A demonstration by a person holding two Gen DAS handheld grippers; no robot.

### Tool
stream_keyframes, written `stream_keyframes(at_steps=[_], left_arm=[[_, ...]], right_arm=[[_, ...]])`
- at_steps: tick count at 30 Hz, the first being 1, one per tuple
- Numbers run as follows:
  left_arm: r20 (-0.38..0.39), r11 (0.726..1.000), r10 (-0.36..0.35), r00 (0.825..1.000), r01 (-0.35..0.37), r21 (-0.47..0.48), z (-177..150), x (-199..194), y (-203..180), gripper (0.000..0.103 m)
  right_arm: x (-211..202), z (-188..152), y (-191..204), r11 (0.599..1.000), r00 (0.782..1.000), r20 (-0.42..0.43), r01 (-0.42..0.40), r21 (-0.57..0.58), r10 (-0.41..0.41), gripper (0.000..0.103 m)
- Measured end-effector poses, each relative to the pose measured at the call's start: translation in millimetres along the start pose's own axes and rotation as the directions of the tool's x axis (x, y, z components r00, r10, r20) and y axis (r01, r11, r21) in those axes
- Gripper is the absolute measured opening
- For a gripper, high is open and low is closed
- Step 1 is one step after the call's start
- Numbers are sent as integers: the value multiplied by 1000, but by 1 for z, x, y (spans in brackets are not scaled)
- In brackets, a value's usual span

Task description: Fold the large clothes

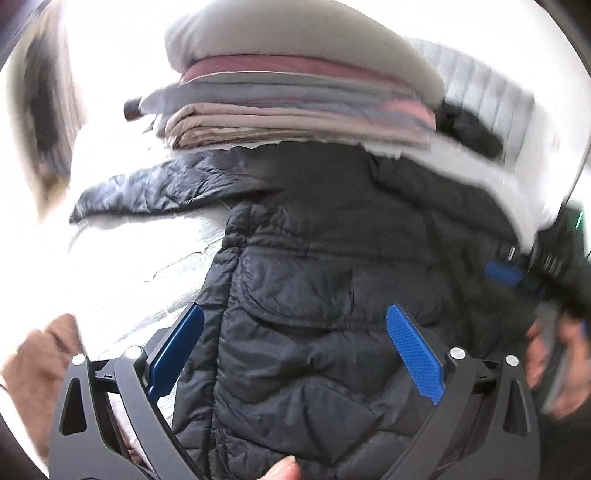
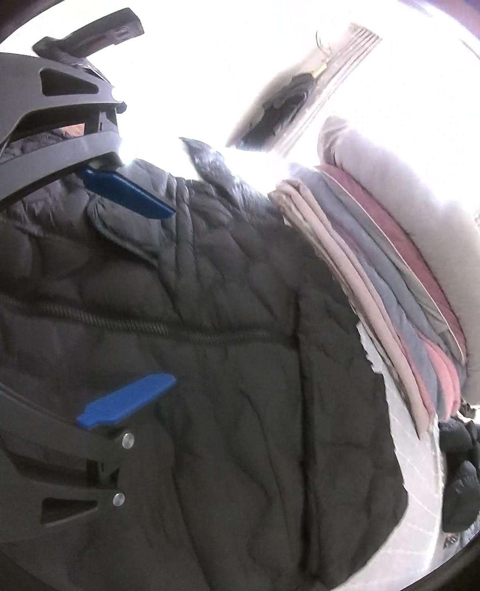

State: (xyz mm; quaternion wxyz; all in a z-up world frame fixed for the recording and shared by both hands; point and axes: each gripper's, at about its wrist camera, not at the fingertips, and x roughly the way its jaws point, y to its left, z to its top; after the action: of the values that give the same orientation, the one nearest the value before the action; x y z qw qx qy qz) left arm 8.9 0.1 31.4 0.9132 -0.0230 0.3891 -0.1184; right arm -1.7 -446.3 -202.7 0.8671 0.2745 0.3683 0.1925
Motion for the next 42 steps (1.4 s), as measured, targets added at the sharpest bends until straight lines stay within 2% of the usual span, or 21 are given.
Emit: stream_keyframes(at_steps=[2,5,7,9,12,14,15,16,17,18,20,22,25,27,29,32,35,36,38,39,42], left_arm=[[21,996,-35,999,37,-75,6,-4,23,95],[50,981,-42,998,50,-187,20,-8,67,96],[65,955,-64,996,80,-287,34,-9,104,95],[89,909,-106,990,133,-396,43,-6,139,95],[163,825,-117,980,187,-533,56,8,197,95],[210,758,-134,969,236,-608,60,20,233,95],[246,704,-151,957,279,-653,59,28,253,95],[290,634,-168,942,328,-700,54,38,276,95],[313,587,-155,937,342,-734,50,44,292,95],[325,560,-136,936,344,-754,48,51,305,95],[354,530,-102,929,352,-771,41,60,331,95],[378,516,-95,921,370,-773,42,68,346,95],[395,521,-44,918,359,-775,49,77,366,95],[397,497,-32,917,360,-790,50,91,379,95],[414,474,-33,909,379,-795,46,103,391,95],[405,454,-45,913,380,-806,42,123,397,95],[407,477,-18,913,366,-799,49,131,397,95],[411,479,-13,912,366,-797,52,131,397,95],[444,475,-22,896,400,-784,55,132,399,95],[444,475,-26,895,402,-783,56,133,400,95],[403,496,-11,915,355,-793,60,136,397,95]], right_arm=[[5,-2,2,1000,1000,-19,-18,11,19,83],[6,-6,4,999,999,-16,-41,29,41,83],[5,-6,2,997,998,-11,-63,47,64,83],[6,-5,0,994,996,-11,-85,75,86,83],[8,-6,-6,983,992,-12,-126,133,129,83],[10,-6,-9,978,990,-14,-135,159,139,83],[11,-6,-11,976,989,-16,-140,168,145,83],[12,-5,-12,972,988,-17,-148,180,154,83],[14,-5,-14,969,987,-18,-155,191,162,83],[15,-6,-14,967,986,-18,-158,198,165,83],[18,-6,-15,965,985,-24,-165,204,173,83],[22,-7,-13,966,984,-31,-165,201,175,83],[29,-8,-13,965,982,-50,-167,201,181,83],[32,-9,-14,965,982,-59,-166,204,182,83],[34,-9,-15,966,982,-62,-161,203,177,83],[38,-10,-15,967,983,-62,-156,203,171,83],[39,-10,-15,967,983,-63,-155,204,171,83],[39,-9,-15,967,983,-62,-155,204,171,83],[40,-10,-15,967,984,-60,-154,205,169,83],[41,-10,-14,967,984,-59,-152,205,167,83],[41,-12,-14,968,984,-62,-150,201,165,83]])
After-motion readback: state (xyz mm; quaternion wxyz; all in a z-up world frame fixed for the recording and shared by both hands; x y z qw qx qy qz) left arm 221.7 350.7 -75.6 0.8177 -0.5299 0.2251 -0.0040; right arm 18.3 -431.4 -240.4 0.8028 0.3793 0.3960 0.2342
